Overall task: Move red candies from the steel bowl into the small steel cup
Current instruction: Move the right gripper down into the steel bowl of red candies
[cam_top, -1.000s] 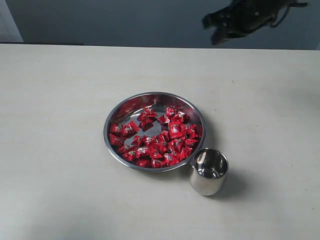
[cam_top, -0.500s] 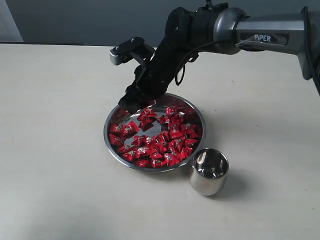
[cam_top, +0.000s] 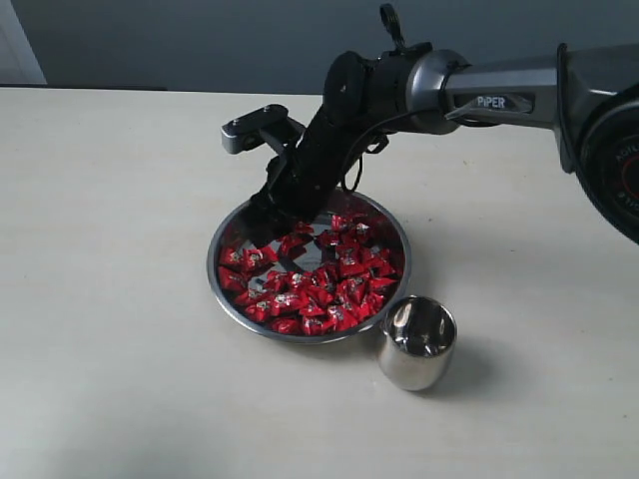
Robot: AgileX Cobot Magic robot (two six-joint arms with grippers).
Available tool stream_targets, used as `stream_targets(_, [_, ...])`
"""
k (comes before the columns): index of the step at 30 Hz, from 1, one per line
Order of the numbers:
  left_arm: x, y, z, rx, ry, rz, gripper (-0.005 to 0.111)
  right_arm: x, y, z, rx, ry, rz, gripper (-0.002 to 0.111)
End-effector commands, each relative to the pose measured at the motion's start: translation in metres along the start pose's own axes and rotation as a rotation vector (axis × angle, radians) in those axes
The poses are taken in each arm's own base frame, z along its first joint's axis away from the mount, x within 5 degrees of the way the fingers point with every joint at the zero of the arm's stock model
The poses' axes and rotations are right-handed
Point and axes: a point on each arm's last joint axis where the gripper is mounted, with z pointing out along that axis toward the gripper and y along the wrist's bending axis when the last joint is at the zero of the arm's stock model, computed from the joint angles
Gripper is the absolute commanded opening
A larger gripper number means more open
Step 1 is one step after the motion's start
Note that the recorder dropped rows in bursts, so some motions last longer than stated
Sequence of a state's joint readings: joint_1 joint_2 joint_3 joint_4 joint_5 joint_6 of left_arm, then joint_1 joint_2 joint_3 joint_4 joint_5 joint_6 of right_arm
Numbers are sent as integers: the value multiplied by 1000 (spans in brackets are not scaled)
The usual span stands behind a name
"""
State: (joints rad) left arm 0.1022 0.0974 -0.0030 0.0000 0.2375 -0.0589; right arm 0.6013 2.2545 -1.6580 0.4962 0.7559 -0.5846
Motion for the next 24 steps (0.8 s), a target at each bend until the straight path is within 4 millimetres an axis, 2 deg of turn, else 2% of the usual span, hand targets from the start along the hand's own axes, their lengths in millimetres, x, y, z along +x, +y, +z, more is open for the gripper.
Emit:
stream_targets(1, [0,0,0,5,-6,-1,0,-1,-1,2,2,-15,6,44])
stream_targets(9, [0,0,0,5,-6,-1,0,-2,-1,2,4,-26,12,52])
stream_targets(24, [0,0,0,5,-6,-1,0,-6,16,8,-1,-35,-42,51])
